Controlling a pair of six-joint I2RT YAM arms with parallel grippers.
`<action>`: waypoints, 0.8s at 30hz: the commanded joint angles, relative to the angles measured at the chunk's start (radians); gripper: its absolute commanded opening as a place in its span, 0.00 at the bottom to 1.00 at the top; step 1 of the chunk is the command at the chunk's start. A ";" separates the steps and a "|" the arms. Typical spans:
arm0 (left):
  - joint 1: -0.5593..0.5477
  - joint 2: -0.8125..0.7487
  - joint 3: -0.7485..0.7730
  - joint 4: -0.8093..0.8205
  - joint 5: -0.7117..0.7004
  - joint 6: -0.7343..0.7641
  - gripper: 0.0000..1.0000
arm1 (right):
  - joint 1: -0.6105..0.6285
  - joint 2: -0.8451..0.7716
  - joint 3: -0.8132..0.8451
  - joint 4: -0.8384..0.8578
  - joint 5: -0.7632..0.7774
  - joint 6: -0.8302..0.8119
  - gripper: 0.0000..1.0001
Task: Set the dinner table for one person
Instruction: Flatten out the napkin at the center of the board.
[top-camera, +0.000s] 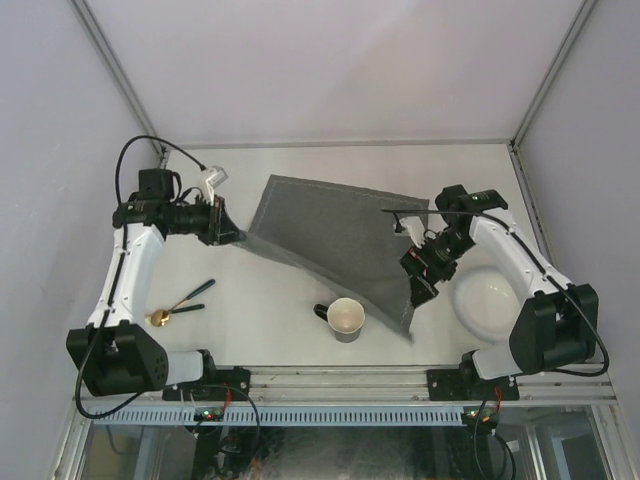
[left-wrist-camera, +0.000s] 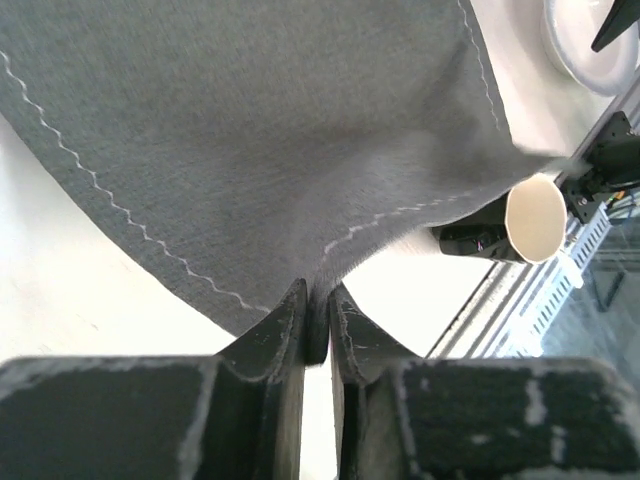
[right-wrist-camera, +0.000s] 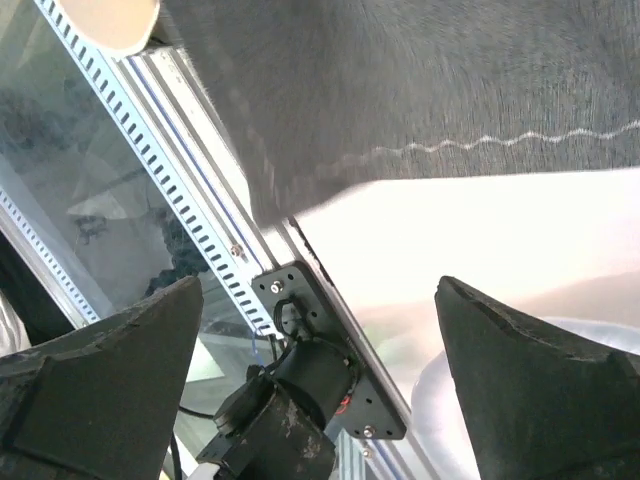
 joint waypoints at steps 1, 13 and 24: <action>0.009 -0.026 -0.003 -0.078 0.038 0.067 0.20 | 0.000 -0.059 0.019 -0.012 0.063 0.000 1.00; 0.010 -0.146 0.089 0.134 -0.002 -0.139 0.25 | -0.037 -0.013 0.147 0.474 0.284 0.284 0.99; -0.053 0.289 0.220 0.469 -0.458 -0.415 0.23 | -0.026 0.324 0.371 0.669 0.464 0.441 0.96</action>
